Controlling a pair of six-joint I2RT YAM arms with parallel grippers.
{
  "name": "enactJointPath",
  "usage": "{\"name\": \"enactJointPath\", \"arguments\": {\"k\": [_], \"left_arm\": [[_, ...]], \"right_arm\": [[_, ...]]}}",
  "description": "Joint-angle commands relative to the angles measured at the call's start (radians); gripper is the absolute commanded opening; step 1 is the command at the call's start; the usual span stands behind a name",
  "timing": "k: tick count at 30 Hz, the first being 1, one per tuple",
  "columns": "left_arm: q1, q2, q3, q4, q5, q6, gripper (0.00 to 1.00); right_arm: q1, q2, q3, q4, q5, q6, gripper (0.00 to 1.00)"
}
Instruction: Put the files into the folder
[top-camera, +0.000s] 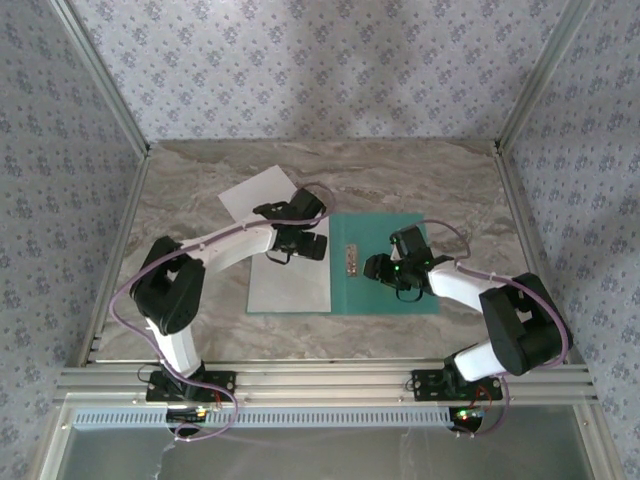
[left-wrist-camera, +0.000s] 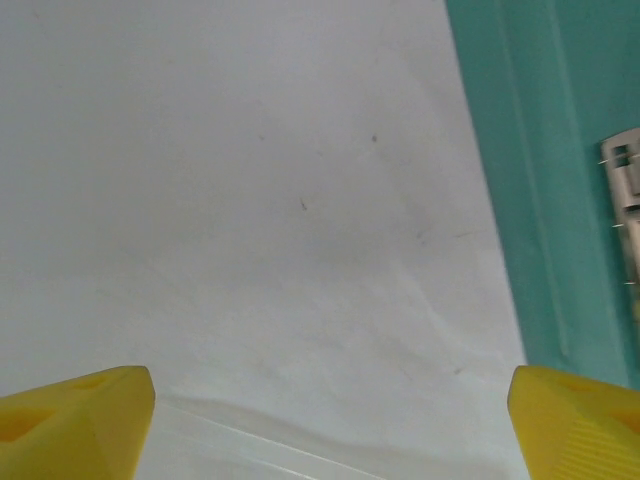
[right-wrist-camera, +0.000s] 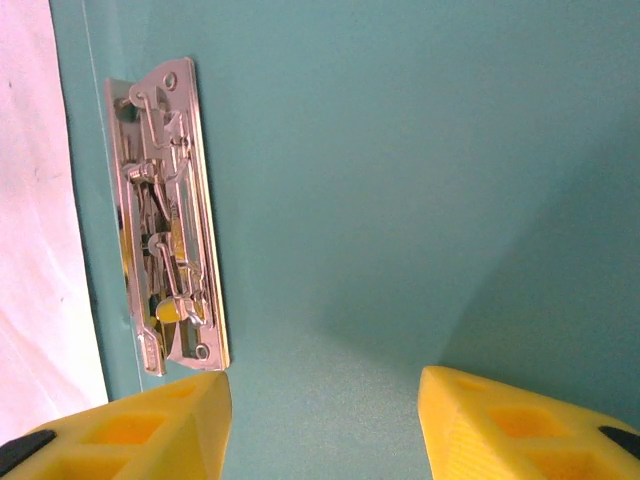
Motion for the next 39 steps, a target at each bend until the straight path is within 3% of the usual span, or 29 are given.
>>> {"name": "enactJointPath", "arguments": {"k": [1, 6, 13, 19, 29, 39], "left_arm": [[-0.012, -0.066, 0.014, -0.034, 0.004, -0.024, 0.91], [-0.042, -0.114, -0.01, -0.014, 0.004, -0.098, 0.86], [-0.104, -0.104, -0.018, 0.01, 0.008, -0.156, 0.69], [-0.159, -0.035, -0.007, 0.052, 0.024, -0.185, 0.6], [-0.259, 0.155, 0.119, 0.017, -0.052, -0.231, 0.52], [-0.269, 0.247, 0.179, -0.011, -0.067, -0.271, 0.36]], "right_arm": [[0.022, -0.01, -0.014, -0.028, -0.042, 0.036, 0.53], [0.028, -0.01, 0.037, -0.059, -0.08, 0.023, 0.53], [0.03, -0.076, 0.069, -0.115, -0.092, 0.011, 0.52], [0.023, -0.168, -0.007, -0.106, -0.062, -0.005, 0.51], [-0.002, -0.19, -0.113, -0.053, -0.071, 0.006, 0.44], [-0.026, -0.197, -0.15, -0.03, -0.074, 0.003, 0.42]]}}
